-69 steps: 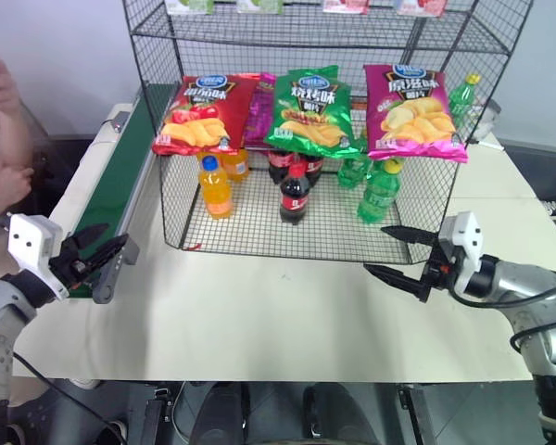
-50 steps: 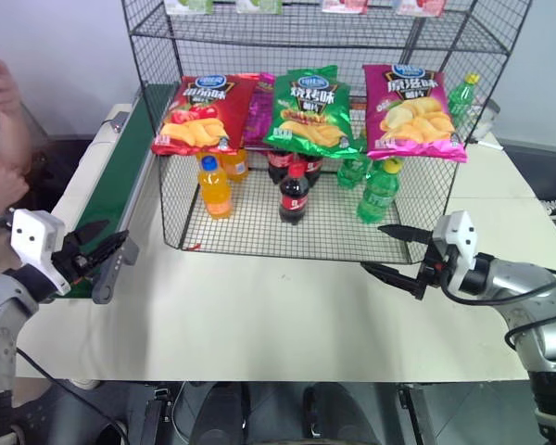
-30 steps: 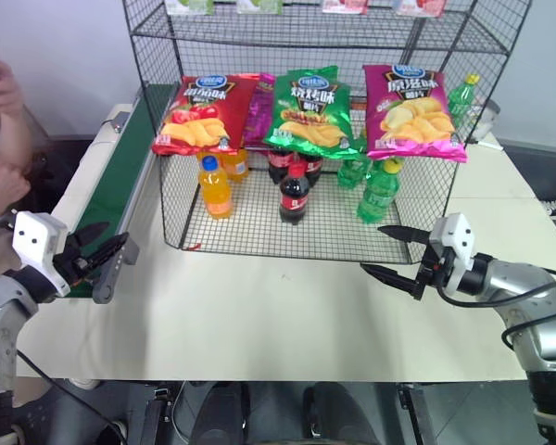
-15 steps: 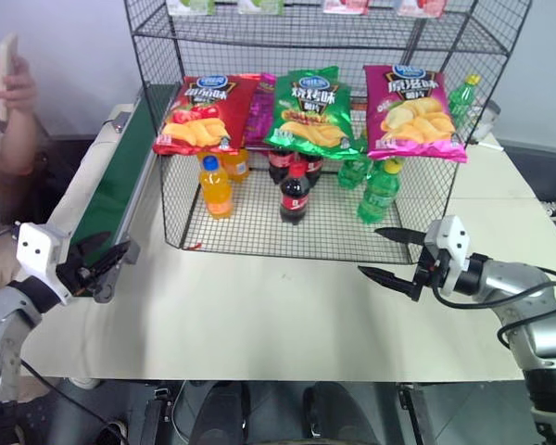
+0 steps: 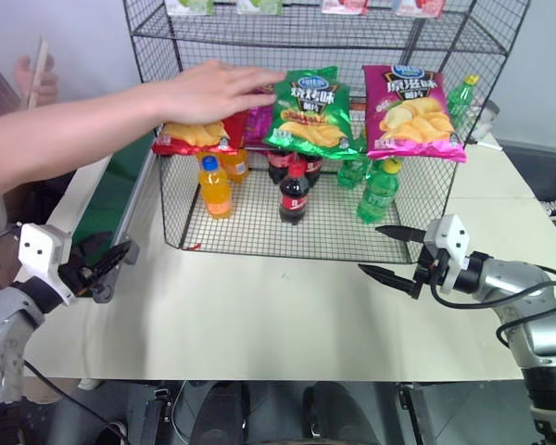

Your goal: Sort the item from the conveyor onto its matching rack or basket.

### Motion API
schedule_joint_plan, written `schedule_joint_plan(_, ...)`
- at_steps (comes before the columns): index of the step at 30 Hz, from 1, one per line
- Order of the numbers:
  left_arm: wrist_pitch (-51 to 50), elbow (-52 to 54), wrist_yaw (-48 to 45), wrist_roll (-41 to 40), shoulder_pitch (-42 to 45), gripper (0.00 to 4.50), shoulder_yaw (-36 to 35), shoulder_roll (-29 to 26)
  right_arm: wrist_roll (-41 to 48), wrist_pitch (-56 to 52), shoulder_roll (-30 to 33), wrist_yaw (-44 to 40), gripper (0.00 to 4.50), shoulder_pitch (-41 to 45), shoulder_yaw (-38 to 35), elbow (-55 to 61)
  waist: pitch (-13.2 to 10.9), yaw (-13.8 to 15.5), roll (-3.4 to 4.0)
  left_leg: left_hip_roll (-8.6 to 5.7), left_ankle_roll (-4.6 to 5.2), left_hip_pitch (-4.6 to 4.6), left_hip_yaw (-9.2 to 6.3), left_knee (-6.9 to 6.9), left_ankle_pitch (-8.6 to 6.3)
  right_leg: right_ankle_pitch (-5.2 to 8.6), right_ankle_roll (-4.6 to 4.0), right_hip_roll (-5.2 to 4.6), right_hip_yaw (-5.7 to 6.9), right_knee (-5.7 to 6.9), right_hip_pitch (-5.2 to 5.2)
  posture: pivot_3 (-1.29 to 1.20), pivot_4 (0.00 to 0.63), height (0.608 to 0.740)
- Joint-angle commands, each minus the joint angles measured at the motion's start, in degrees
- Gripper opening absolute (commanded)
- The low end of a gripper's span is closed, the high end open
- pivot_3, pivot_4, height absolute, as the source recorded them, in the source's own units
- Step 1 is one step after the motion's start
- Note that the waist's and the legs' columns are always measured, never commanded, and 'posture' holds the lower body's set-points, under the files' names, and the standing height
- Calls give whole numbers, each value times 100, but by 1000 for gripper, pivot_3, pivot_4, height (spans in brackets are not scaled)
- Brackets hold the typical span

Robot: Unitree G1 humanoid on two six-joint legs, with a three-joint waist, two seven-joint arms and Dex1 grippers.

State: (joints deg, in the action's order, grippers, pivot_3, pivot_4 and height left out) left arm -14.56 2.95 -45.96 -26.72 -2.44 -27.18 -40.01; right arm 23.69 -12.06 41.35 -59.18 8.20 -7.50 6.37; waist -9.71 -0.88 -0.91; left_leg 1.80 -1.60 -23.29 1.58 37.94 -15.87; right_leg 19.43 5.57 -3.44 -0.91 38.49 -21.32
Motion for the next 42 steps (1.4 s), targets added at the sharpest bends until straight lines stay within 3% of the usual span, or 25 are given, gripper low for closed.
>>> schedule_joint_plan(1, 98, 121, 12, -16, 57, 2202, -27, -27, 38, 79, -55, 20, 4478, 71, -11, 112, 0, 0, 0, 0, 0, 0, 0, 0, 0, 0, 0, 0, 0, 0, 0, 0, 150, 739)
schedule_joint_plan(42, 361, -65, -11, 277, 39, 2202, 202, -22, -185, 225, -134, 24, 4478, 233, 252, 41, 0, -2, 0, 0, 0, 0, 0, 2, 0, 0, 0, 1, 0, 4, -1, 0, 150, 739)
